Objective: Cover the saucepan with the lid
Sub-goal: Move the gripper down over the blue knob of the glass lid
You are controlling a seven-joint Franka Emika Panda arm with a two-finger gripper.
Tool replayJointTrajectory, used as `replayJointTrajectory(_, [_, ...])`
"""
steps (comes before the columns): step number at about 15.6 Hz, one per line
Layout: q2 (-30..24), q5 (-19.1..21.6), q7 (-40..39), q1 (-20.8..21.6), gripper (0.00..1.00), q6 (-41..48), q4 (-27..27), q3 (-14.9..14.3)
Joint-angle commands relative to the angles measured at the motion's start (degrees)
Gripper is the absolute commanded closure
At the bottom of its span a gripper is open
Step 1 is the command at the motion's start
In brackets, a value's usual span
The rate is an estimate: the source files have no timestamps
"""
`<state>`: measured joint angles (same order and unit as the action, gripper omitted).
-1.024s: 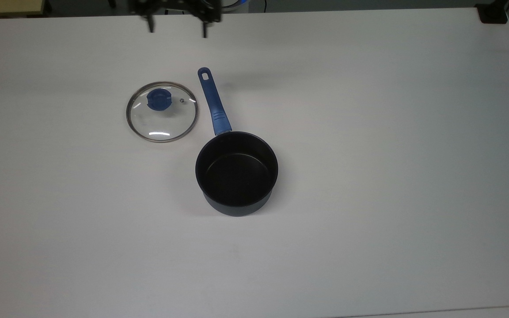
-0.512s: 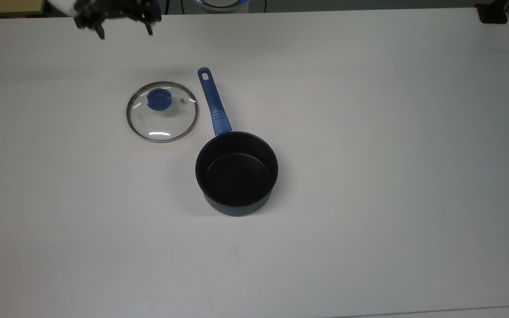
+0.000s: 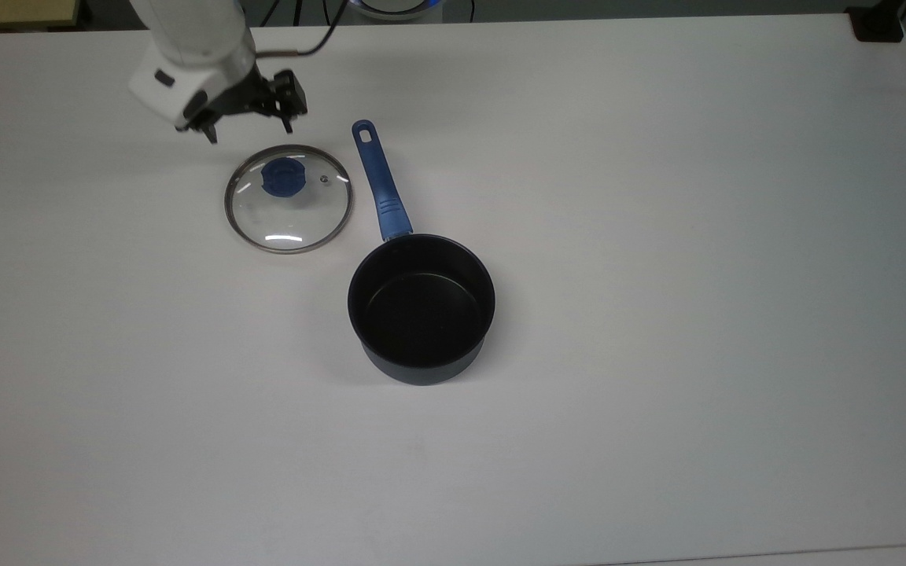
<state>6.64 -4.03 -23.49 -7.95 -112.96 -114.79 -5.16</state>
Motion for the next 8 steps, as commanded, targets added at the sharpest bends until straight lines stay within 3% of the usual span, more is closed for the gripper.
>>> replayJointTrajectory(1, [2.2, 0.2, -0.2, 0.8, 0.0, -3.8, -0.3, 0.1])
replayJointTrajectory(8, [4.7, 2.7, 1.6, 2.6, 0.0, -7.2, -0.3, 0.6])
